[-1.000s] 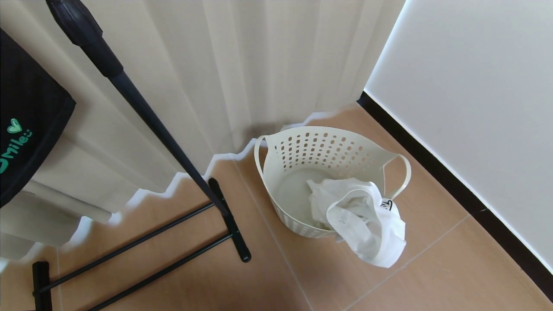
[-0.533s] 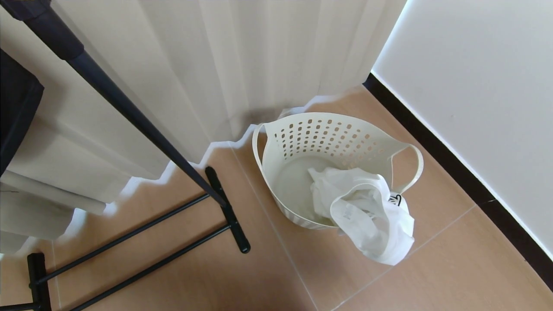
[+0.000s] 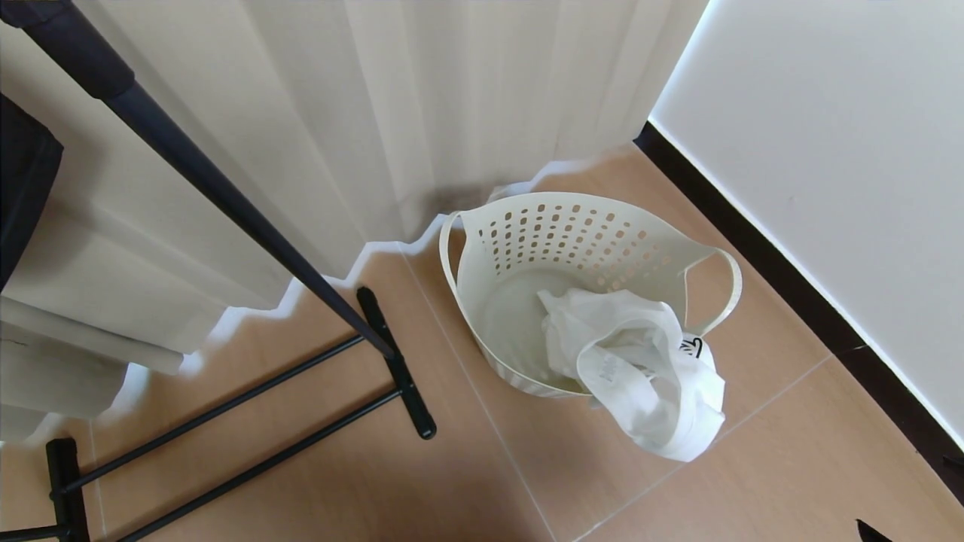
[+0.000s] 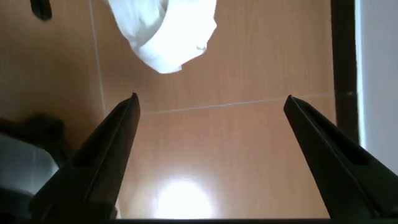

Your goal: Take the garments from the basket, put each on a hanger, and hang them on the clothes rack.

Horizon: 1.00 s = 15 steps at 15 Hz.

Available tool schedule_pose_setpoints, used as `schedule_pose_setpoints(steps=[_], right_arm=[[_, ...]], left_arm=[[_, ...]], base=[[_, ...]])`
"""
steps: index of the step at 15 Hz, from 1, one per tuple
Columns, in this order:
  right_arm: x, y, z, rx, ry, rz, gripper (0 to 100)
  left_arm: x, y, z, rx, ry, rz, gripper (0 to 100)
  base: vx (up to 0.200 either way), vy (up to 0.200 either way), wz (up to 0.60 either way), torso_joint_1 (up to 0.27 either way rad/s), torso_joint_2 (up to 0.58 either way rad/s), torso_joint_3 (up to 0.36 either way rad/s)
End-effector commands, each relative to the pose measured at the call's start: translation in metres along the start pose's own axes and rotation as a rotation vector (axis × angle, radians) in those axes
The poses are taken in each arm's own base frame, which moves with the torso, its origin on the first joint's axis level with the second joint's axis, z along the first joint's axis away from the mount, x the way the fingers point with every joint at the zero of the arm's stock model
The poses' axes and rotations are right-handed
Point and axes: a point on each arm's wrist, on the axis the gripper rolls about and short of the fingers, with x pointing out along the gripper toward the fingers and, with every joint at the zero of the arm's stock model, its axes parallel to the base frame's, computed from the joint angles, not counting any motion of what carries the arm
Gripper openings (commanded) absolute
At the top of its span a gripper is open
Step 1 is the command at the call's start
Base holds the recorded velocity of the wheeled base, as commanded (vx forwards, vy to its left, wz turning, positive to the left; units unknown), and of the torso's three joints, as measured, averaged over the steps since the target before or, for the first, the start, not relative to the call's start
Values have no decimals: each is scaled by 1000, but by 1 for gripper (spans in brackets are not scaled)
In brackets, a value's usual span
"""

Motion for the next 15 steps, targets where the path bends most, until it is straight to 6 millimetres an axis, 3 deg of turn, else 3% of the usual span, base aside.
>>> schedule_pose_setpoints(steps=[1, 2, 4, 5, 6, 7, 8, 10, 15], right_arm=[[55, -6, 37, -357, 147, 128, 100], [71, -7, 53, -576, 169, 127, 100], [96, -1, 82, -744, 151, 147, 100], [98, 0, 84, -750, 151, 149, 100], [130, 15, 110, -791, 152, 159, 100], [146, 20, 121, -765, 147, 161, 100], [146, 20, 121, -765, 147, 161, 100], [178, 41, 137, -718, 191, 111, 100], [232, 62, 142, -711, 248, -65, 100]], left_arm=[[0, 0, 0, 0, 1, 0, 100], [0, 0, 0, 1, 1, 0, 100], [0, 0, 0, 1, 1, 0, 100], [0, 0, 0, 1, 1, 0, 100], [0, 0, 0, 1, 1, 0, 100], [0, 0, 0, 1, 1, 0, 100], [0, 0, 0, 1, 1, 0, 100], [0, 0, 0, 1, 1, 0, 100], [0, 0, 0, 1, 1, 0, 100]], base=[[0, 0, 0, 0, 0, 0], [0, 0, 0, 0, 0, 0], [0, 0, 0, 0, 0, 0], [0, 0, 0, 0, 0, 0], [0, 0, 0, 0, 0, 0], [0, 0, 0, 0, 0, 0], [0, 0, 0, 0, 0, 0], [0, 0, 0, 0, 0, 0], [0, 0, 0, 0, 0, 0]])
